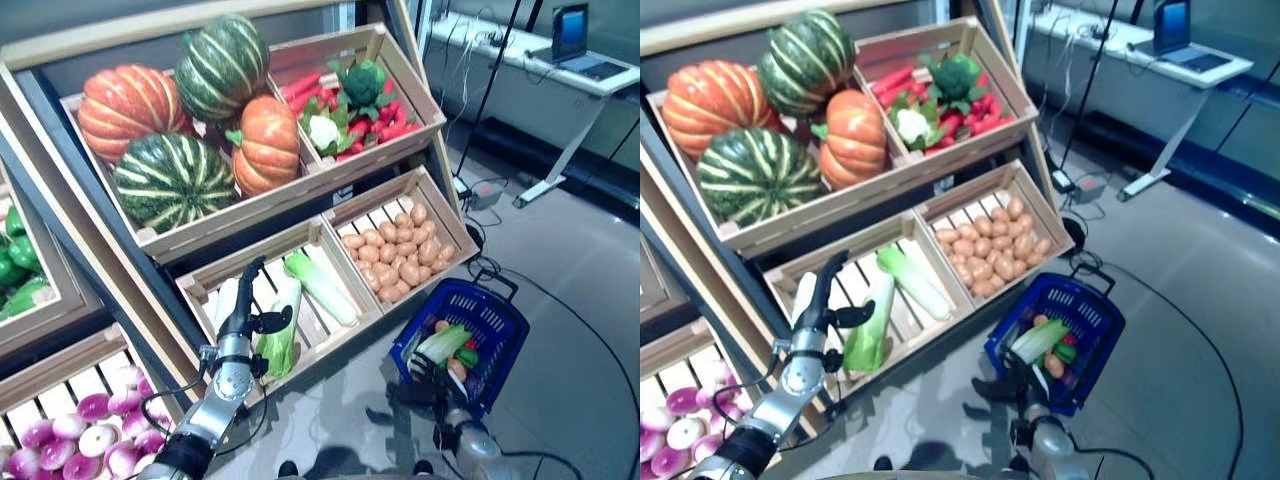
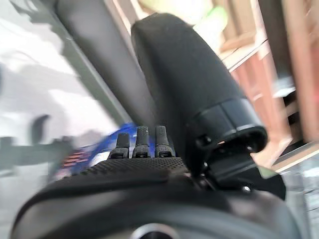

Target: Put vegetables into the basket

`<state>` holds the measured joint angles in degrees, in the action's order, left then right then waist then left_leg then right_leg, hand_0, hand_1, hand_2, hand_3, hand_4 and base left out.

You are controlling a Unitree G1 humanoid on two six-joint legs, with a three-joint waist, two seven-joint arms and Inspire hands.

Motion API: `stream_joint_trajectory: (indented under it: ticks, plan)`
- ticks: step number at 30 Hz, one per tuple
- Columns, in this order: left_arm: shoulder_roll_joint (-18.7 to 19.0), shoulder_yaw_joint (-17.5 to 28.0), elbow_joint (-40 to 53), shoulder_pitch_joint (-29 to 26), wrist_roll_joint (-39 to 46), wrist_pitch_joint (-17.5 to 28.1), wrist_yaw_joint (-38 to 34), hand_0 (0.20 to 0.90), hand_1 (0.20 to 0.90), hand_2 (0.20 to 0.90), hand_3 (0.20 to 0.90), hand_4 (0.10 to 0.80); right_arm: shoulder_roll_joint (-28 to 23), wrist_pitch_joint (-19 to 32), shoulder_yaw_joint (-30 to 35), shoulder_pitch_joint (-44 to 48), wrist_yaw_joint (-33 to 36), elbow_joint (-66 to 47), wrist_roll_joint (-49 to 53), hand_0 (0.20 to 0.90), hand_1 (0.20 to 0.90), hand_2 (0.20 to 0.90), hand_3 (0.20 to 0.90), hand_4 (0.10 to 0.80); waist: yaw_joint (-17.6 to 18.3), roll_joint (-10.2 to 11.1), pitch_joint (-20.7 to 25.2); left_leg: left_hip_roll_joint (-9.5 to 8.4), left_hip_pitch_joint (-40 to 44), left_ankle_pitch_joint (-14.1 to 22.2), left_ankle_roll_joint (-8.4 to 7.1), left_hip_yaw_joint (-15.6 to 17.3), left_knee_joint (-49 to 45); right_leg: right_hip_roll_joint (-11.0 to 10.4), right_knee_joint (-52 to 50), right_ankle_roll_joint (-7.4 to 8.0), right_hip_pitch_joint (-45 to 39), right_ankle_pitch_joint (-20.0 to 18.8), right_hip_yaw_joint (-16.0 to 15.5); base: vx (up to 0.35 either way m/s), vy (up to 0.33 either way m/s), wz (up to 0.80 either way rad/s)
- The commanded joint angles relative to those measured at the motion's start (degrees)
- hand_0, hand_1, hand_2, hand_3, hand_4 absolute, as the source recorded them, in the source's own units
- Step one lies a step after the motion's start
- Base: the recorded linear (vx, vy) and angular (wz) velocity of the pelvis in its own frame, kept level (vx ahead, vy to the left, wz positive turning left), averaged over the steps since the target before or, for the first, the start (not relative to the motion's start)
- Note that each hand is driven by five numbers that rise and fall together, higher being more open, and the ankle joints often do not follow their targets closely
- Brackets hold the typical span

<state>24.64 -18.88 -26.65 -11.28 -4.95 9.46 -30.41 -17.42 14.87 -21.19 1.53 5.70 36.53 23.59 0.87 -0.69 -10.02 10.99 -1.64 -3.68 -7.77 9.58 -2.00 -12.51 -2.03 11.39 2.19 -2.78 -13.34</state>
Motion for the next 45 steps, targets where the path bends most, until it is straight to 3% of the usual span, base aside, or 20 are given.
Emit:
stream_joint_trajectory:
  ticks: [1, 6, 9, 10, 12, 19, 26, 33, 38, 42, 45]
  plan:
    - [3.7, 1.3, -0.1, -9.4, -2.0, 2.8, -6.9, 0.900, 0.900, 0.900, 0.900, 0.800, -2.5, 9.1, 0.8, 5.3, 3.6, -9.1, -2.4, 0.900, 0.900, 0.900, 0.900, 0.800, 1.1, 1.9, -3.3, 0.98, -7.4, 9.5, 0.97, 0.6, -16.9, -2.1, -15.7, -3.25, 5.3, 8.9, 1.9, -0.156, 0.056, 0.00]
    - [4.2, 1.3, -5.4, -14.9, 1.1, 2.9, -10.8, 0.900, 0.900, 0.900, 0.900, 0.800, -5.1, 9.1, 3.2, 9.0, 2.4, -11.4, 0.9, 0.900, 0.900, 0.900, 0.900, 0.800, 2.0, 2.6, -7.7, 3.10, -19.0, 14.7, 1.32, -0.4, -31.0, -5.0, -30.8, -4.24, 16.5, 13.5, 3.9, -0.151, 0.071, 0.05]
    - [3.7, 1.3, -8.1, -18.5, 2.9, 3.0, -10.7, 0.900, 0.900, 0.900, 0.900, 0.800, -5.8, 7.6, 4.3, 10.8, 2.5, -11.7, 3.9, 0.900, 0.900, 0.900, 0.900, 0.800, 2.5, 3.1, -9.2, 3.68, -23.9, 18.6, 1.17, -1.3, -37.9, -6.3, -39.2, -4.07, 22.3, 17.1, 5.2, -0.077, 0.068, 0.09]
    - [3.7, 1.2, -8.3, -19.1, 3.5, 3.0, -10.7, 0.900, 0.900, 0.900, 0.900, 0.800, -5.8, 7.4, 4.5, 11.1, 2.7, -11.6, 4.1, 0.900, 0.900, 0.900, 0.900, 0.800, 2.5, 3.1, -9.3, 3.64, -24.9, 17.6, 1.58, -1.2, -38.0, -6.4, -39.3, -4.42, 23.4, 16.2, 5.3, -0.063, 0.050, 0.04]
    - [3.4, 1.5, -9.5, -22.1, 5.2, 2.8, -11.6, 0.900, 0.900, 0.900, 0.900, 0.800, -6.5, 6.0, 5.2, 12.1, 3.9, -11.5, 4.1, 0.900, 0.900, 0.900, 0.900, 0.800, 2.8, 3.5, -10.3, 3.68, -28.7, 19.8, 1.62, -2.2, -42.8, -7.3, -44.8, -4.34, 28.1, 18.1, 6.1, -0.081, 0.062, 0.06]
    - [5.5, 3.1, -12.7, -28.1, 8.4, 3.5, -15.0, 0.900, 0.900, 0.900, 0.900, 0.800, -9.2, 4.0, 7.4, 12.6, 2.7, -10.2, 8.5, 0.900, 0.900, 0.900, 0.900, 0.800, 4.1, 3.9, -12.6, 4.06, -37.4, 24.0, 1.30, -4.7, -53.5, -7.7, -54.6, -4.58, 37.6, 21.6, 8.0, -0.035, 0.041, -0.02]
    - [6.5, 4.9, -15.7, -30.1, 11.9, 3.6, -17.2, 0.900, 0.900, 0.900, 0.900, 0.800, -10.2, 2.4, 8.2, 12.8, 2.7, -9.6, 12.0, 0.900, 0.900, 0.900, 0.900, 0.800, 5.1, 4.1, -13.7, 4.84, -41.4, 27.6, 0.47, -6.1, -59.9, -7.6, -60.2, -4.22, 41.7, 24.8, 9.3, 0.039, 0.024, -0.03]
    - [8.6, 4.8, -20.9, -35.1, 22.7, -0.4, -9.1, 0.900, 0.900, 0.900, 0.900, 0.800, -12.0, 0.5, 8.3, 14.6, 2.6, -9.3, 11.6, 0.900, 0.900, 0.900, 0.900, 0.800, 6.6, 4.4, -14.5, 5.69, -46.3, 28.6, 0.30, -6.5, -64.9, -7.5, -64.6, -4.00, 46.9, 25.5, 10.0, -0.013, 0.003, -0.02]
    - [11.0, 5.4, -29.2, -39.3, 33.9, -3.8, 0.5, 0.900, 0.900, 0.900, 0.900, 0.800, -13.8, -1.3, 8.6, 16.8, 2.5, -8.8, 12.1, 0.900, 0.900, 0.900, 0.900, 0.800, 7.8, 4.6, -15.1, 6.83, -50.4, 29.4, 0.28, -7.0, -69.0, -7.7, -68.5, -4.09, 50.9, 26.3, 10.5, -0.031, 0.011, -0.05]
    - [13.1, 3.0, -34.2, -42.6, 40.8, -6.7, 11.0, 0.900, 0.900, 0.900, 0.900, 0.800, -15.1, -2.9, 9.2, 17.5, 2.7, -8.9, 13.5, 0.900, 0.900, 0.900, 0.900, 0.800, 8.8, 4.7, -15.4, 7.63, -53.9, 29.9, 0.37, -7.5, -72.1, -7.9, -71.6, -4.16, 54.1, 26.9, 11.1, 0.000, 0.000, 0.00]
    - [14.5, 1.9, -35.0, -43.2, 42.6, -9.2, 14.2, 0.900, 0.900, 0.900, 0.900, 0.800, -16.0, -3.3, 10.1, 16.9, 1.4, -9.1, 14.0, 0.900, 0.900, 0.900, 0.900, 0.800, 9.2, 4.6, -15.4, 8.07, -55.8, 30.2, 0.52, -7.9, -73.7, -8.1, -73.2, -4.19, 56.1, 27.0, 11.5, -0.011, 0.033, 0.05]
